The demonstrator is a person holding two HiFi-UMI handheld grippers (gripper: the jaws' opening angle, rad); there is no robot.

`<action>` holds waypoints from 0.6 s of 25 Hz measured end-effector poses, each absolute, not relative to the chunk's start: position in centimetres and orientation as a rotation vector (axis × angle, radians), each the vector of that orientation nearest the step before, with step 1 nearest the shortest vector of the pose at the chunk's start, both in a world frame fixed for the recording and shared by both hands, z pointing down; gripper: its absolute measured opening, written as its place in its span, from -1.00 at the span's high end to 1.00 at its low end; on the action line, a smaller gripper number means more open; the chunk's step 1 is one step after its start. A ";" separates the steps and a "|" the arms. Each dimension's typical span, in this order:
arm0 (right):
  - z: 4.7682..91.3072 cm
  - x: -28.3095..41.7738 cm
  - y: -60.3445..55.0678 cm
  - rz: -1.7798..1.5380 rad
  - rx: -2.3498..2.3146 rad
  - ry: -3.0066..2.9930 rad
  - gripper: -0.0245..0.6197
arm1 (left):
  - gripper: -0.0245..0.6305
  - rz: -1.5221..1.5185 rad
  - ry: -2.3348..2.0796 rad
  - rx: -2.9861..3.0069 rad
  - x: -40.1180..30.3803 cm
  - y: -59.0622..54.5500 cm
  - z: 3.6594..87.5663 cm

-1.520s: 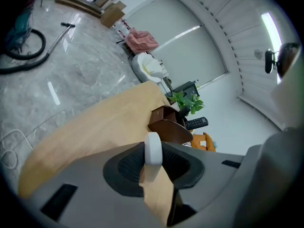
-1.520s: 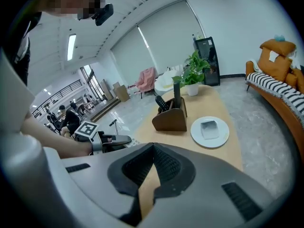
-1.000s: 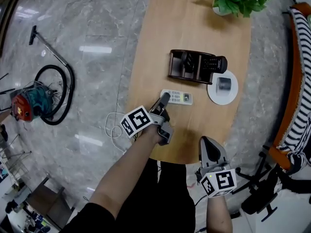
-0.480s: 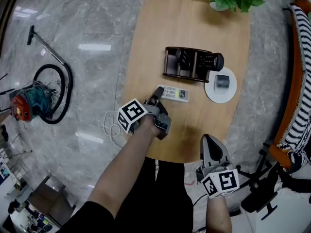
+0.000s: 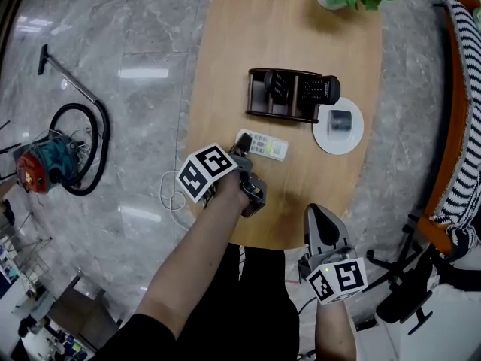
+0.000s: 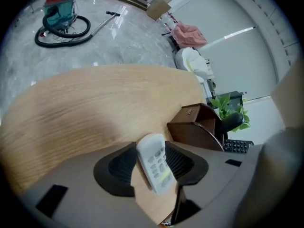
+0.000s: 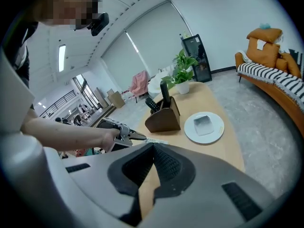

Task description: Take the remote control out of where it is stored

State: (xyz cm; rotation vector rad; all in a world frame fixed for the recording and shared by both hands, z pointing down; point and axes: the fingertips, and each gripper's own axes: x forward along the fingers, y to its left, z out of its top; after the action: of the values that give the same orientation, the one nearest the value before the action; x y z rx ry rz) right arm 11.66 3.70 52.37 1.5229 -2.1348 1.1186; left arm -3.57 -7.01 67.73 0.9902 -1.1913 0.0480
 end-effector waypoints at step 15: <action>51.2 10.6 1.1 1.028 1.544 -2.160 0.90 | 0.34 0.159 -1.268 1.322 -5.7 -7.9 63.5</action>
State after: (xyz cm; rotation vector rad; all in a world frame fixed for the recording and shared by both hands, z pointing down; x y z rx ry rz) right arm 10.62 1.08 51.19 1.5438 -2.1595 1.0277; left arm -5.72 -7.89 63.45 1.3222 -1.2683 0.1589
